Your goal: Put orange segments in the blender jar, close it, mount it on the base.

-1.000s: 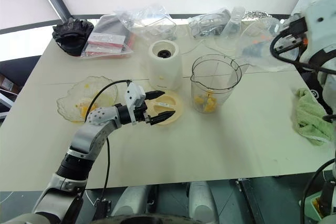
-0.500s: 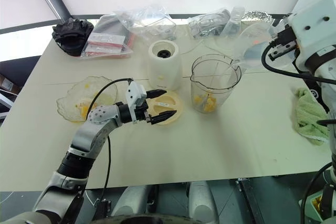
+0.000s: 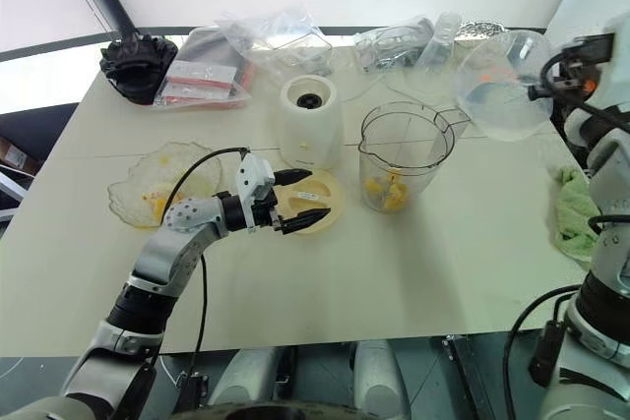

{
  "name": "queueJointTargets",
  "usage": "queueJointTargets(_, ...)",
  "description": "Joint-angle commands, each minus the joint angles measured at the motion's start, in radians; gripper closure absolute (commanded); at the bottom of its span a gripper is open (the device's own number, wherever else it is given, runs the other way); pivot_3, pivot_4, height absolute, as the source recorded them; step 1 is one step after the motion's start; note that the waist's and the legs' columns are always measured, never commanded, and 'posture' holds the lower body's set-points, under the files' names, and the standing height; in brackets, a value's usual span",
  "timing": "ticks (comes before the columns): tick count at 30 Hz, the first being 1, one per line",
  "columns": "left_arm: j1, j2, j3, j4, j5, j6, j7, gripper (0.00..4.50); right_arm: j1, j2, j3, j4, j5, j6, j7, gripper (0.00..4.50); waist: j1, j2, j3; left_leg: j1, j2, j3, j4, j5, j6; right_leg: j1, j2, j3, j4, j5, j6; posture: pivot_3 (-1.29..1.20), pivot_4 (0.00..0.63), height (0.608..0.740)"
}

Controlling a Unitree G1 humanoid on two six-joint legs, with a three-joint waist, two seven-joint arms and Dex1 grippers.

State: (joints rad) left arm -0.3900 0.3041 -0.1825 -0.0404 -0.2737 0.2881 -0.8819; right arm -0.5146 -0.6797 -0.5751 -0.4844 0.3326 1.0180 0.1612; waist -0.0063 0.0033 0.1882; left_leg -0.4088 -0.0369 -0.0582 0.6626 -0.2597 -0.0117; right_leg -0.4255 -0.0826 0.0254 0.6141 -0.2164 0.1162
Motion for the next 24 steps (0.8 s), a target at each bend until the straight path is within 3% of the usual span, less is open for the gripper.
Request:
queueJointTargets(1, -0.012, 0.004, 0.001, -0.021, -0.007, -0.017, -0.006, 0.0, -0.029, 0.032, -0.107, -0.008, 0.023, 0.015, -0.046, 4.46, -0.001, 0.0, 0.0, 0.0, 0.0, 0.0, 0.0, 0.0, 0.0, 0.0, 0.0, 0.0, 0.0, 0.0, 0.0, 0.0, 0.15, 0.74)
queueJointTargets(5, -0.012, 0.01, 0.0, -0.025, -0.009, -0.01, -0.012, 0.0, 0.012, 0.128, -0.219, 0.059, 0.047, -0.043, -0.078, 4.46, -0.003, 0.0, 0.0, 0.0, 0.0, 0.0, 0.0, 0.0, 0.0, 0.0, 0.0, 0.0, 0.0, 0.001, 0.001, 0.0, 0.15, 0.74)
queueJointTargets(11, -0.013, 0.022, 0.004, -0.027, -0.009, -0.006, -0.011, 0.0, 0.092, 0.226, -0.296, 0.246, 0.05, -0.277, -0.104, 4.46, -0.006, 0.001, -0.001, 0.001, -0.001, 0.001, 0.0, 0.0, 0.0, 0.0, 0.001, 0.0, 0.001, 0.001, 0.002, 0.0, 0.15, 0.74)
queueJointTargets(18, -0.009, 0.027, 0.01, -0.038, -0.008, -0.007, 0.003, 0.0, 0.13, 0.279, -0.29, 0.475, 0.053, -0.549, -0.092, 4.46, -0.011, 0.002, -0.001, 0.003, -0.001, 0.002, 0.0, 0.0, 0.0, 0.0, 0.001, 0.0, 0.004, 0.001, 0.003, 0.0, 0.15, 0.74)
queueJointTargets(24, 0.003, 0.041, 0.016, -0.058, -0.008, -0.001, 0.017, 0.0, 0.061, 0.267, -0.272, 0.772, 0.072, -0.771, -0.066, 4.46, -0.014, 0.002, -0.001, 0.004, -0.001, 0.005, 0.0, 0.0, 0.0, 0.001, 0.001, 0.001, 0.005, 0.001, 0.003, 0.0, 0.15, 0.74)
